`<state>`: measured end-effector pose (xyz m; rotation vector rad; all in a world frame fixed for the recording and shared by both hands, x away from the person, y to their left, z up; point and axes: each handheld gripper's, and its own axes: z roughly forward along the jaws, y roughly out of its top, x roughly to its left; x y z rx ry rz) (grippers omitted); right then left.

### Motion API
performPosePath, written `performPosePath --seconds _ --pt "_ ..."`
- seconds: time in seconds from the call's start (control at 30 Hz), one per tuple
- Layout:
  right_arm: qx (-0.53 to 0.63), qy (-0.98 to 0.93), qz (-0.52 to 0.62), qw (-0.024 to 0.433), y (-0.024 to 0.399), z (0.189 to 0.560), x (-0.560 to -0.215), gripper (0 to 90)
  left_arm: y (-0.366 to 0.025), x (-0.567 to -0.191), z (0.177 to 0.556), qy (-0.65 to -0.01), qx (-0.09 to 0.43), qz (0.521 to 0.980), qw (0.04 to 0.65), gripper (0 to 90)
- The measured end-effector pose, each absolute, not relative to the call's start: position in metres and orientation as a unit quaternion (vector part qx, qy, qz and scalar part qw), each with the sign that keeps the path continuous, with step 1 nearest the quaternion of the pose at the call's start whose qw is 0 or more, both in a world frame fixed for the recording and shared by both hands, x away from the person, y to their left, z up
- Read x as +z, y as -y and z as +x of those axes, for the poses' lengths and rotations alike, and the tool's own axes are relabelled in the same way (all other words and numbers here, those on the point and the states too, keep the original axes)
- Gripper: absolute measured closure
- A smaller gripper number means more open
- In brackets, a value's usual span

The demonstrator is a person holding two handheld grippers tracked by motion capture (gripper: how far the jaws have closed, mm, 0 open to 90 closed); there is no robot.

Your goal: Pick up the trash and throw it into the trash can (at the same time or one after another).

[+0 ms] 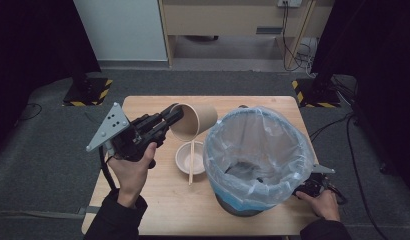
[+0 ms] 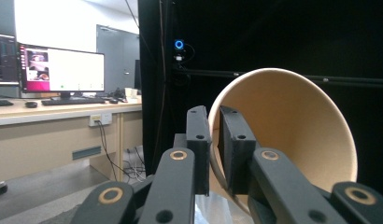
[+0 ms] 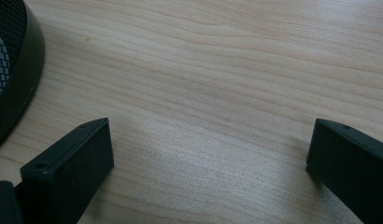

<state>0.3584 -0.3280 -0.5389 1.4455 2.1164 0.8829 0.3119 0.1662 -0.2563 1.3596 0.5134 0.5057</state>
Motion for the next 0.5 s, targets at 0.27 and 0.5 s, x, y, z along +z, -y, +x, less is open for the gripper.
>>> performPosePath --seconds 0.27,0.5 --pt "0.318 -0.763 0.521 0.214 0.328 0.358 -0.539 0.7 -0.148 -0.257 0.314 -0.221 0.215 0.621 0.721 82.6" --pt "0.318 -0.763 0.521 0.214 0.328 0.358 -0.539 0.7 -0.128 -0.261 0.315 -0.211 0.2 0.629 0.721 82.6"
